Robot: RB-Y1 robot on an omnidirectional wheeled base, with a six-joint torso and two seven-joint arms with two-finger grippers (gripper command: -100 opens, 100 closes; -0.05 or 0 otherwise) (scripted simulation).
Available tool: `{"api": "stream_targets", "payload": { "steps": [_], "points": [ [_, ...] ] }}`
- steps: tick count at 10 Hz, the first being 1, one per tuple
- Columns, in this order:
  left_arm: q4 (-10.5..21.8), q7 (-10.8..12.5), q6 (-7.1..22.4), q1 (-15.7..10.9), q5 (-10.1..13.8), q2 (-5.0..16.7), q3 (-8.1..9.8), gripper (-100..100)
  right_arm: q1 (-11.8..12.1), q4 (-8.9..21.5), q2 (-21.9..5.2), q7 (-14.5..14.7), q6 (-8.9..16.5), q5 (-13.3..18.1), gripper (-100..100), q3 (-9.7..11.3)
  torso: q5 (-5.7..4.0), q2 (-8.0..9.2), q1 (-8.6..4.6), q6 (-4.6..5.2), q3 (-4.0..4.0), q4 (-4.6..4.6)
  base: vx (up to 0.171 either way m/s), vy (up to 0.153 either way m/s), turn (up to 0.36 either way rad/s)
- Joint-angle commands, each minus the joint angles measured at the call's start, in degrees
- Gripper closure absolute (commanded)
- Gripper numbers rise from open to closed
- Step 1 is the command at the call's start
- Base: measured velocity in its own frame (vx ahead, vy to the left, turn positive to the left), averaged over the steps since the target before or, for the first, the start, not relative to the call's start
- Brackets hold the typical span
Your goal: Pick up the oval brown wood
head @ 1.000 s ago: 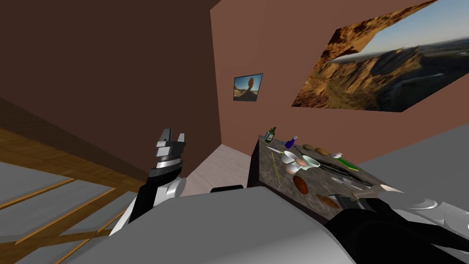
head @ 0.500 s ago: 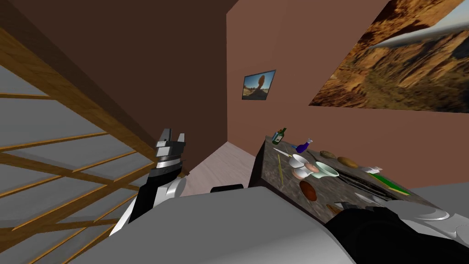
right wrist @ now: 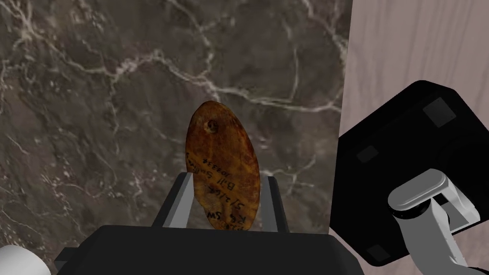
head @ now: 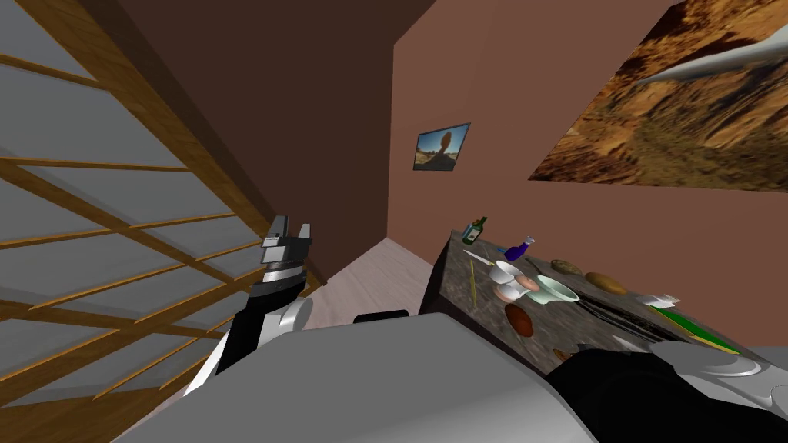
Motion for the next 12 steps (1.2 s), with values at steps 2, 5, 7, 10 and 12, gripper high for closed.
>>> {"api": "stream_targets", "payload": {
  "steps": [2,5,7,10,12],
  "points": [
    [0.00,0.00,0.00,0.00,0.00,0.00,0.00,0,0.00,0.00,0.00,0.01,0.01,0.01,100,0.00,-0.01,-0.03,-0.03,-0.01,-0.02,-0.01,0.000,0.000,0.000],
    [0.00,0.00,0.00,0.00,0.00,0.00,0.00,0,0.69,-0.73,-0.49,1.31,-0.31,-0.25,100,-0.59,-0.03,-0.07,-0.07,-0.01,-0.05,-0.02,0.024,-0.002,-0.095],
    [0.00,0.00,0.00,0.02,0.00,0.00,0.01,0,0.94,-1.59,-1.76,3.76,-0.98,-0.09,100,-1.62,-0.05,-0.37,-0.05,0.18,-0.22,-0.11,0.162,0.006,-0.391],
    [-0.01,0.00,-0.01,0.03,0.00,0.00,0.01,0,1.28,-2.74,-3.45,7.03,-1.89,0.13,100,-2.99,-0.05,-0.82,-0.04,0.00,-0.49,-0.21,0.190,0.007,-0.295],
    [0.00,0.00,0.00,0.00,0.00,0.01,0.00,0,1.37,-2.50,-3.06,6.68,-1.66,0.03,0,-2.83,-0.11,-0.53,-0.17,-0.08,-0.34,-0.16,0.042,0.002,-0.026]
  ]
}}
